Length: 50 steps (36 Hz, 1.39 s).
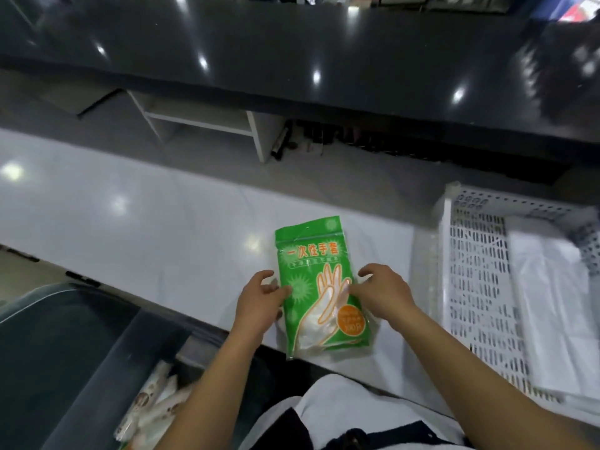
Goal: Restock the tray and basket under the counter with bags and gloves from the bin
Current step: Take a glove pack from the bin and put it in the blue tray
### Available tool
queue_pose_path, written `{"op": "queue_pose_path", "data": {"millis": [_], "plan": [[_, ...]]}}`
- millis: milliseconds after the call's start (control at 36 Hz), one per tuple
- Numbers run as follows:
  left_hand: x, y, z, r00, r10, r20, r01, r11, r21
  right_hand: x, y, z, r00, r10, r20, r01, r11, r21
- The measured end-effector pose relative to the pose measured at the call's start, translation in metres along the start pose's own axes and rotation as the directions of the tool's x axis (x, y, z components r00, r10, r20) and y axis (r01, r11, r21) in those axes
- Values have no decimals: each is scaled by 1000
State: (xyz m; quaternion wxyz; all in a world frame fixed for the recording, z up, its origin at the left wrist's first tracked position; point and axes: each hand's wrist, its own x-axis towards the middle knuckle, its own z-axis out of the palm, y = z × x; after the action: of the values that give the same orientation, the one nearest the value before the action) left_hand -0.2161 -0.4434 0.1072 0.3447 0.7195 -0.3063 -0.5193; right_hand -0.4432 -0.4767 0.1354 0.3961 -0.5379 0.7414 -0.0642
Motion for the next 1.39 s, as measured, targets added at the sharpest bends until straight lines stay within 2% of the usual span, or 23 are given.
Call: {"op": "queue_pose_path", "data": {"millis": [111, 222, 306, 389, 528, 639, 694, 833, 917, 1056, 1222, 1278, 1389], "plan": [[0, 9, 2, 996, -44, 78, 50, 996, -75, 7, -9, 1, 989, 138, 61, -150, 925, 348], [2, 24, 4, 971, -107, 213, 127, 988, -86, 9, -13, -4, 967, 195, 166, -249, 870, 427], [-2, 32, 4, 954, -78, 289, 111, 989, -98, -4, -13, -12, 955, 208, 210, -286, 827, 484], [-7, 39, 2, 917, -27, 397, 79, 990, -116, -25, -9, -21, 966, 168, 195, -250, 790, 560], [-14, 51, 2, 808, 74, 585, 59, 977, -206, -74, 5, -48, 994, 86, 64, -106, 678, 727], [-18, 63, 17, 679, 130, 722, 65, 970, -236, -116, 22, -67, 996, 65, -58, 11, 562, 827], [-22, 68, 34, 603, 163, 781, 52, 969, -242, -134, 35, -72, 991, 87, -103, 44, 511, 858], [-40, 75, 74, 469, 202, 860, 17, 971, -238, -168, 67, -67, 976, 169, -137, 68, 363, 929], [-56, 77, 97, 406, 203, 891, 3, 975, -224, -187, 84, -72, 960, 197, -200, 109, 392, 913], [-83, 87, 134, 377, 216, 901, -50, 976, -213, -204, 111, -94, 931, 215, -296, 199, 382, 903], [-112, 106, 182, 351, 261, 899, -155, 963, -219, -201, 157, -131, 953, 151, -262, 205, 316, 926], [-121, 110, 203, 371, 290, 882, -190, 954, -233, -196, 175, -148, 956, 122, -265, 217, 311, 925], [-144, 117, 250, 439, 349, 828, -225, 935, -275, -188, 210, -186, 923, 111, -367, 320, 304, 897]]}}
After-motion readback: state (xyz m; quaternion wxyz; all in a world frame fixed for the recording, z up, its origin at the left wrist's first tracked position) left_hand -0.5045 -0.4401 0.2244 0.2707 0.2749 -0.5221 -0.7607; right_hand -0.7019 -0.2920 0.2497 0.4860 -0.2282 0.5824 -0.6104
